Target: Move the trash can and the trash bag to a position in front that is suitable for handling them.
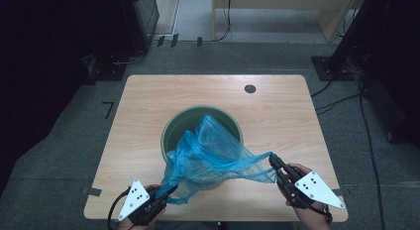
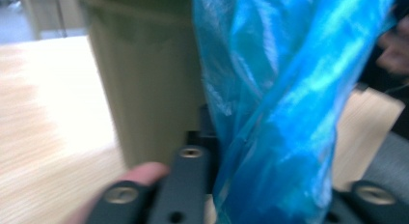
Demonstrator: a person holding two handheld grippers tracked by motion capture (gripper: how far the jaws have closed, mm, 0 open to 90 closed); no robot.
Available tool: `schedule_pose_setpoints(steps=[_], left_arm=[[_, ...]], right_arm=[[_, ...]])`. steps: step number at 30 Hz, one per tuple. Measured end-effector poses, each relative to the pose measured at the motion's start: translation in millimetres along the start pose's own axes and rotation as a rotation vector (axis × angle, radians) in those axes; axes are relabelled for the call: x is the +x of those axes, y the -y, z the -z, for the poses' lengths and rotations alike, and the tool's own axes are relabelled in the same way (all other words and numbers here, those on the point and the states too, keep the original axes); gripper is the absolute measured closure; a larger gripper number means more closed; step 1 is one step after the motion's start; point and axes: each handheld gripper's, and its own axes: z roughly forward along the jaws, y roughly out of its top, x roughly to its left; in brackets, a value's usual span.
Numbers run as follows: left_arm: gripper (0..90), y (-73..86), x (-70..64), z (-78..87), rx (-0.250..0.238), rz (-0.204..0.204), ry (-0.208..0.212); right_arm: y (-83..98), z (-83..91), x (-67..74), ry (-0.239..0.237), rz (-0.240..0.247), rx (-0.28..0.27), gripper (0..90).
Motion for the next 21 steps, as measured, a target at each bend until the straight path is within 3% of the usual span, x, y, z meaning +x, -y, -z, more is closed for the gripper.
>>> schedule_pose_setpoints(steps=[4, 7, 10, 14, 17, 21], left_arm=[[90.0, 0.8, 10.1, 8.2, 0.036, -0.039, -0.1], [90.0, -0.5, 20.2, 14.4, 0.016, -0.014, -0.164], [89.0, -4.0, 25.5, 18.8, -0.026, 0.014, -0.2], [79.8, -10.6, 31.4, 21.0, -0.078, 0.045, -0.233], [65.8, -16.8, 40.6, 21.7, -0.117, 0.097, -0.228], [54.9, -25.4, 51.3, 22.0, -0.176, 0.121, -0.22]], right_arm=[[1.7, 0.2, -3.6, 0.015, 0.001, 0.006, 89.3], [4.7, -1.9, -5.5, 0.025, -0.004, 0.016, 89.3], [5.9, -4.8, -5.2, 0.034, -0.006, 0.019, 89.3], [1.9, -11.5, -4.9, 0.047, -0.008, 0.01, 89.3], [-3.1, -20.2, -6.2, 0.053, -0.021, -0.001, 89.3], [-9.4, -31.6, -5.8, 0.053, -0.018, -0.012, 89.2]])
